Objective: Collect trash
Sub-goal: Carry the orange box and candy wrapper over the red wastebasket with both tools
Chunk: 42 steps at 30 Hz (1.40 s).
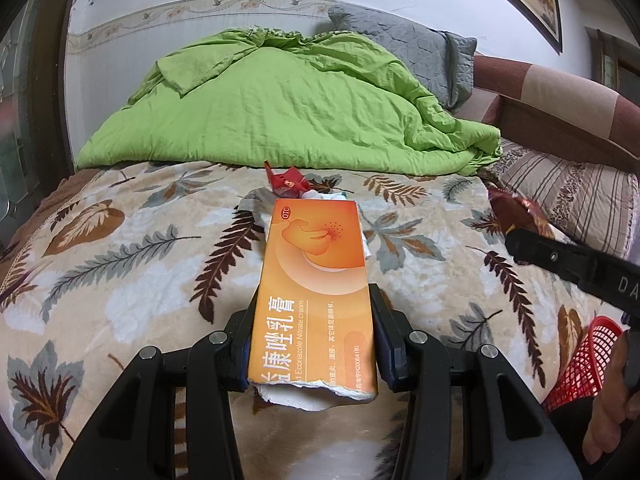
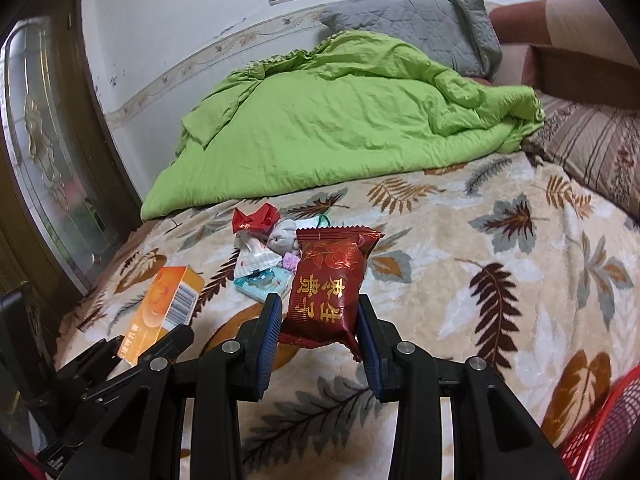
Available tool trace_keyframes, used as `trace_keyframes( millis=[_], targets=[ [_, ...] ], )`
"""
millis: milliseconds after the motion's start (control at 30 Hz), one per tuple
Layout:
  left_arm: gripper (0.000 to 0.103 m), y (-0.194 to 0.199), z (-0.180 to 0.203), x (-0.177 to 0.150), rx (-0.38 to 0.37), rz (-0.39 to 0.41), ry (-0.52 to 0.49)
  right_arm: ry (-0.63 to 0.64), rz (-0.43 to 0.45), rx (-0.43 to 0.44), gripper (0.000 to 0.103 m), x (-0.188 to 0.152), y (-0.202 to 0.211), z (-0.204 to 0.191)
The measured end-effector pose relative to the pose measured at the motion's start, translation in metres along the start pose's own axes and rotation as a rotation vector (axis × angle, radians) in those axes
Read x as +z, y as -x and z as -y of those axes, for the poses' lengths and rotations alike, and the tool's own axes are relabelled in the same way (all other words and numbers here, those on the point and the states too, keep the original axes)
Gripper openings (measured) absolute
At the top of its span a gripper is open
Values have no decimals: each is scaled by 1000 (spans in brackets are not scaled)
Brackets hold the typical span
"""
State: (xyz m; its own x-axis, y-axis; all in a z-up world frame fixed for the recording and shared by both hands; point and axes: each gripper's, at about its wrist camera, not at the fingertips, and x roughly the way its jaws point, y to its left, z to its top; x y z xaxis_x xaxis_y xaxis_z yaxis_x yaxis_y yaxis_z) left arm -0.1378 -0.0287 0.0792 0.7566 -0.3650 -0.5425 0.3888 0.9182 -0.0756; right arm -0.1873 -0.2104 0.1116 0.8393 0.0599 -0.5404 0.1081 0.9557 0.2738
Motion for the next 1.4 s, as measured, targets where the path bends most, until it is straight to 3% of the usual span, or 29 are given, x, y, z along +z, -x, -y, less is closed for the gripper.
trace_keyframes(
  millis=[200,500,667,833,1000,1167,1400],
  targets=[
    [45,13,23,3,-13,17,-50,-24,6,7,40,1,21,8],
    [45,35,67,4,-98,32,-124,-72,27,-12,40,-1,61,40],
    [45,48,99,8,-186,30,-163,-116,46,-37,40,-3,97,72],
    [45,63,142,12,-327,6,-219,-152,78,-84,40,-7,142,109],
    [45,70,199,12,-504,-63,-298,-216,97,-168,40,-22,190,156],
    [45,65,265,0,-684,-190,-375,-284,80,-243,40,-39,222,198],
    [45,39,333,-25,-784,-343,-447,-357,39,-337,42,-68,241,242]
  ],
)
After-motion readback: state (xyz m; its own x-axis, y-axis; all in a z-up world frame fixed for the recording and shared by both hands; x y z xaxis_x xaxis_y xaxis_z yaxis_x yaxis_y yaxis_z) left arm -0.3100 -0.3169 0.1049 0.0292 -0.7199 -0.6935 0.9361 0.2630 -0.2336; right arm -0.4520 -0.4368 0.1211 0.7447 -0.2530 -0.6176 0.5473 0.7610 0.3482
